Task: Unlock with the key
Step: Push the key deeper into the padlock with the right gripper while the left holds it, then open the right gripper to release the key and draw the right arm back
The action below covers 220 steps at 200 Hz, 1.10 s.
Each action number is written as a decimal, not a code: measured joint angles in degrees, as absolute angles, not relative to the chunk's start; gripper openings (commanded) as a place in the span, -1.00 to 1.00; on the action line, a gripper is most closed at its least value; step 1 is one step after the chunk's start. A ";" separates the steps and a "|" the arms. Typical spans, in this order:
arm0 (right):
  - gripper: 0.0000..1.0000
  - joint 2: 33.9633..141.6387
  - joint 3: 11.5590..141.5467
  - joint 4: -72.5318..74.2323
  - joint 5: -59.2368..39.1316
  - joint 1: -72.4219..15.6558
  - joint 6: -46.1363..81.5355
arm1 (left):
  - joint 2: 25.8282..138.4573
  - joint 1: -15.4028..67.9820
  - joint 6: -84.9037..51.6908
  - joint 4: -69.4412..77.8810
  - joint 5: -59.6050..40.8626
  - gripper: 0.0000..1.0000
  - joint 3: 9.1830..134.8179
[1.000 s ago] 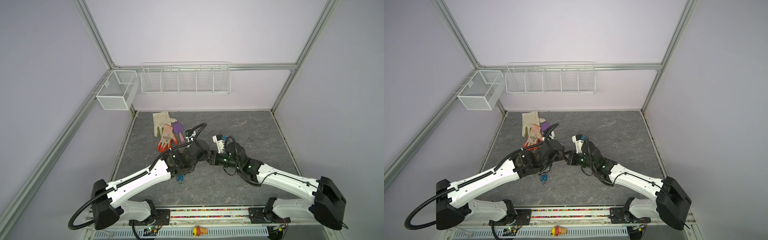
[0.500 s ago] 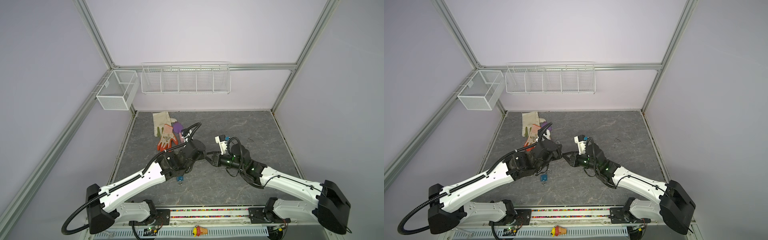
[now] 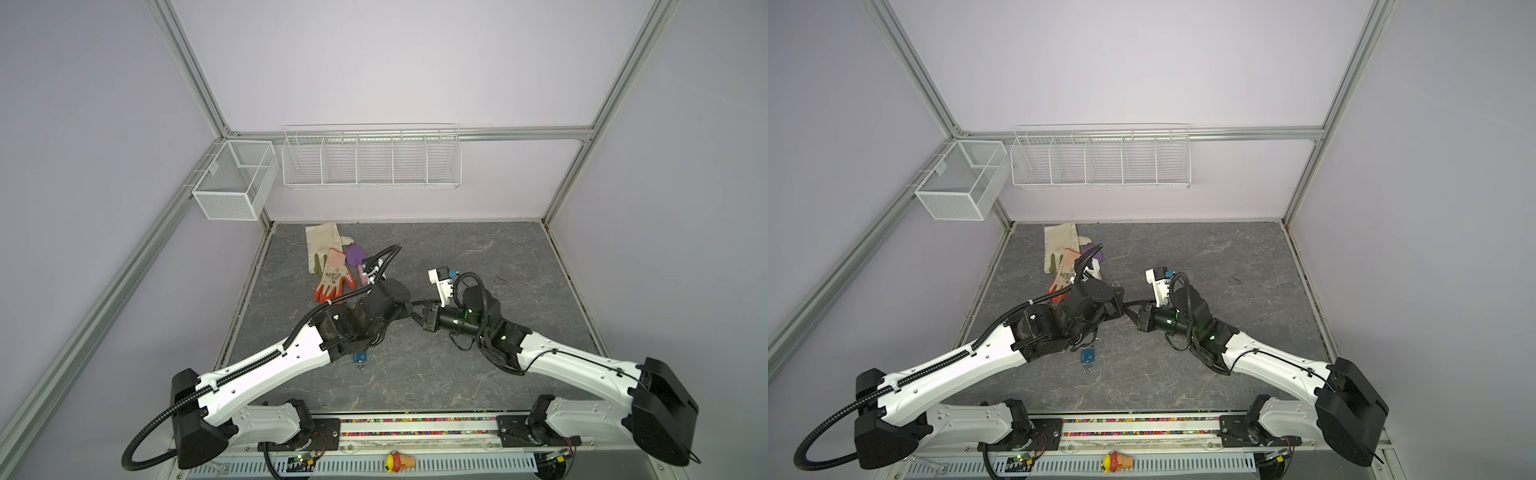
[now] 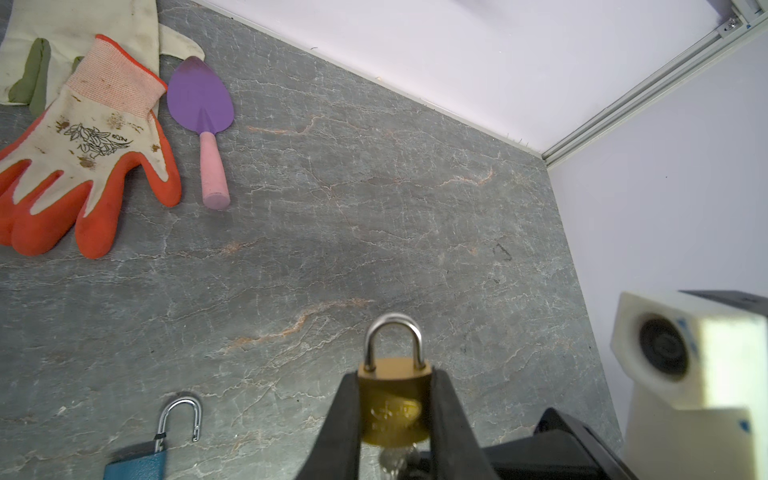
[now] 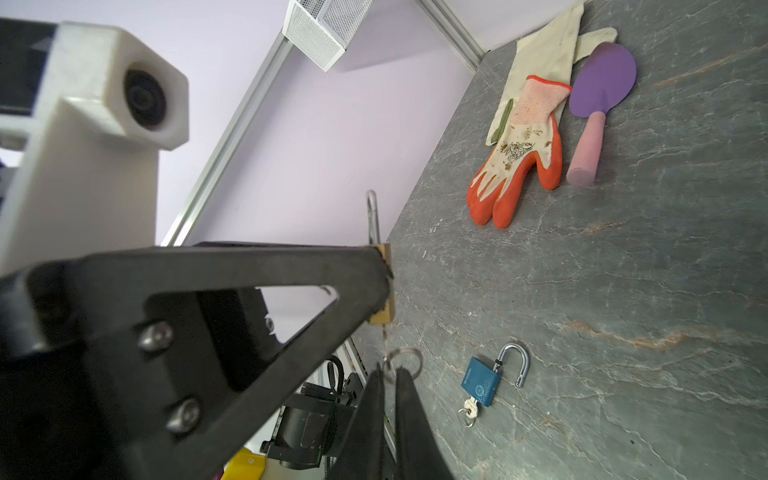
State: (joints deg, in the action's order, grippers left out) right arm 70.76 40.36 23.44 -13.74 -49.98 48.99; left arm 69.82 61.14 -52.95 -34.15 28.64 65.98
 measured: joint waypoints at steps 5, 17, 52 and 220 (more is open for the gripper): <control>-0.74 70.89 40.36 23.44 -13.69 -49.98 48.95 | 69.82 61.14 -52.95 -34.17 28.67 -1.00 65.98; -0.75 71.05 40.38 23.46 -13.50 -49.98 48.82 | 69.82 61.12 -52.97 -34.17 28.67 -1.00 65.98; -0.85 71.29 40.69 23.86 -13.34 -50.02 48.27 | 69.82 61.08 -52.97 -34.06 28.69 -1.00 65.98; -0.87 71.75 42.30 21.15 -7.05 -52.38 37.65 | 69.23 62.02 -56.12 -34.00 28.80 -1.00 64.53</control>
